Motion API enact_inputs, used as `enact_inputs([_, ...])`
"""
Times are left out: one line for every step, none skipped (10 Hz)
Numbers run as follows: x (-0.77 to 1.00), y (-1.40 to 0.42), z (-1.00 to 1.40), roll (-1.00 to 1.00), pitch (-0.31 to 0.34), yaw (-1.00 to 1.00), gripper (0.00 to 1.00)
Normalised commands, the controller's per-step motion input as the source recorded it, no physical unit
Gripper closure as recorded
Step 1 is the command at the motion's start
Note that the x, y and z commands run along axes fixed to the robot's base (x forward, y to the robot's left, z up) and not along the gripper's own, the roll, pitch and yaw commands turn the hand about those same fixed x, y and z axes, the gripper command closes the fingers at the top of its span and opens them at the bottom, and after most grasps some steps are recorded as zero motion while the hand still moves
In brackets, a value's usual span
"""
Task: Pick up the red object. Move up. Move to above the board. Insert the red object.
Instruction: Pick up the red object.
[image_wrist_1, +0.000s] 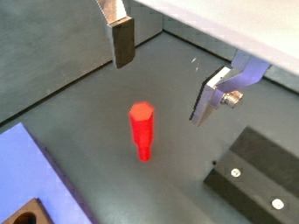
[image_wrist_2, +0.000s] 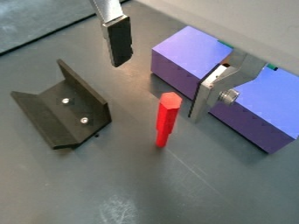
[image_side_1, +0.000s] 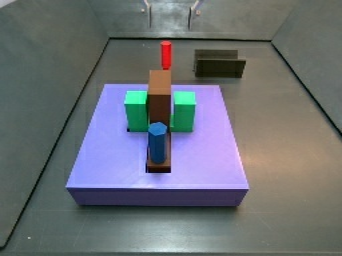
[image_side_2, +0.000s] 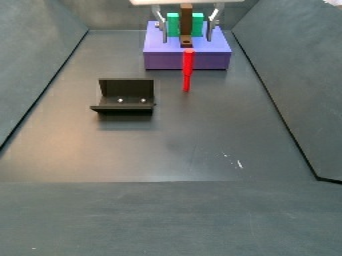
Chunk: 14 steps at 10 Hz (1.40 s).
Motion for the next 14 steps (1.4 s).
enact_inputs([0.0,-0.24,-0.38,0.0,-0.059,0.0,0.0])
enact_inputs([0.0,-0.17,-0.43,0.0,-0.041,0.0,0.0])
enact_inputs([0.0,-0.15,-0.38,0.0,-0.044,0.0,0.0])
enact_inputs([0.01,0.0,-0.34,0.0,0.0,-0.03,0.0])
enact_inputs([0.0,0.0,-0.25,0.0,-0.003,-0.06,0.0])
enact_inputs([0.0,0.0,-0.28,0.0,-0.004,-0.06,0.0])
enact_inputs([0.0,0.0,-0.24,0.0,-0.02,-0.04,0.0])
enact_inputs([0.0,0.0,-0.27,0.0,-0.006,-0.04,0.0])
enact_inputs([-0.02,0.0,-0.23,0.0,-0.016,-0.03,0.0])
enact_inputs([0.0,0.0,-0.23,0.0,0.0,-0.01,0.0])
enact_inputs([-0.07,0.0,-0.22,0.0,-0.033,-0.03,0.0])
enact_inputs([0.0,0.0,0.0,0.0,0.0,0.0,0.0])
enact_inputs([0.0,0.0,0.0,0.0,0.0,0.0,1.0])
enact_inputs([0.0,0.0,0.0,0.0,0.0,0.0,1.0])
